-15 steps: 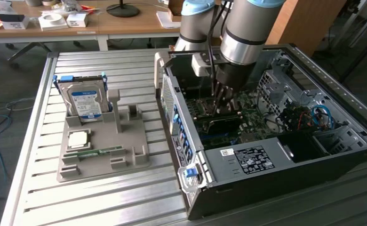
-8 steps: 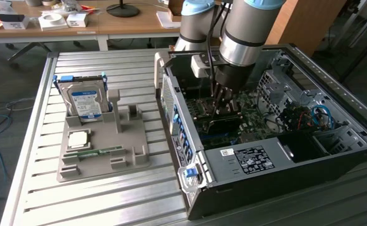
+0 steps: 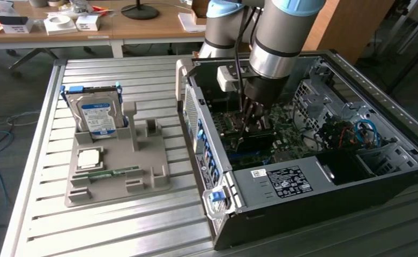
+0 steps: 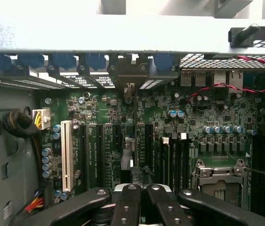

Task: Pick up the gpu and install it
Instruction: 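Press down on the gpu until it lock into place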

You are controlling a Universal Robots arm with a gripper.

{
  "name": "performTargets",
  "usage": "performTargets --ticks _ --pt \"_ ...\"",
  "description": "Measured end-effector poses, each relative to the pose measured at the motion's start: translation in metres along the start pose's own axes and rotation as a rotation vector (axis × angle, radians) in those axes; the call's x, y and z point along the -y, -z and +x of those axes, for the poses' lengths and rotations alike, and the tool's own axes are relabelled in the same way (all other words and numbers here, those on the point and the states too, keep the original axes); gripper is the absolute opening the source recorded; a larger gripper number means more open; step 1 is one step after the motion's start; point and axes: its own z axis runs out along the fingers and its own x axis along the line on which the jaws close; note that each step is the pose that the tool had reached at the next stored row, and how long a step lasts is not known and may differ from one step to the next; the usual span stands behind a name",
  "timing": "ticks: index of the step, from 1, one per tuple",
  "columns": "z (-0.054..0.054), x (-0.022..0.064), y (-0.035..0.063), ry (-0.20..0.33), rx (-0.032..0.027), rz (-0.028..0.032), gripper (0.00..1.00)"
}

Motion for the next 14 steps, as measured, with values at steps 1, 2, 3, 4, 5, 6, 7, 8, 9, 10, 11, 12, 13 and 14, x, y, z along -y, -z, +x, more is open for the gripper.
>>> performTargets --ticks 1,2,3,4,5,6,7,8,9,10,11,12,13,14 --pt "0.0000 0.0000 0.0000 0.000 0.0000 0.0000 0.11" --pt "0.0000 0.0000 0.0000 0.000 -0.0001 0.0000 0.11" --pt "0.0000 0.0000 -0.0003 0.000 0.0001 0.0001 0.11" --pt "0.0000 0.0000 -0.0011 0.000 0.0003 0.0002 0.11" --pt "0.0000 0.0000 -0.0017 0.000 0.0001 0.0000 0.11" --pt "0.0001 0.0000 -0.0025 0.000 0.0001 0.0000 0.11" --pt "0.0001 0.0001 -0.0032 0.000 0.0001 0.0001 0.11" --pt "0.0001 0.0000 -0.0036 0.000 -0.0001 0.0000 0.11" --pt "0.0001 0.0000 -0.0036 0.000 -0.0002 -0.0001 0.11" --pt "0.0001 0.0000 -0.0036 0.000 -0.0003 0.0000 0.11" --pt "0.0001 0.0000 -0.0036 0.000 -0.0003 -0.0001 0.11" --pt "0.0001 0.0000 -0.0037 0.000 -0.0001 0.0000 0.11" --pt "0.0001 0.0001 -0.0037 0.000 -0.0001 0.0000 0.11" --pt "0.0001 0.0001 -0.0037 0.000 0.0000 0.0000 0.11"
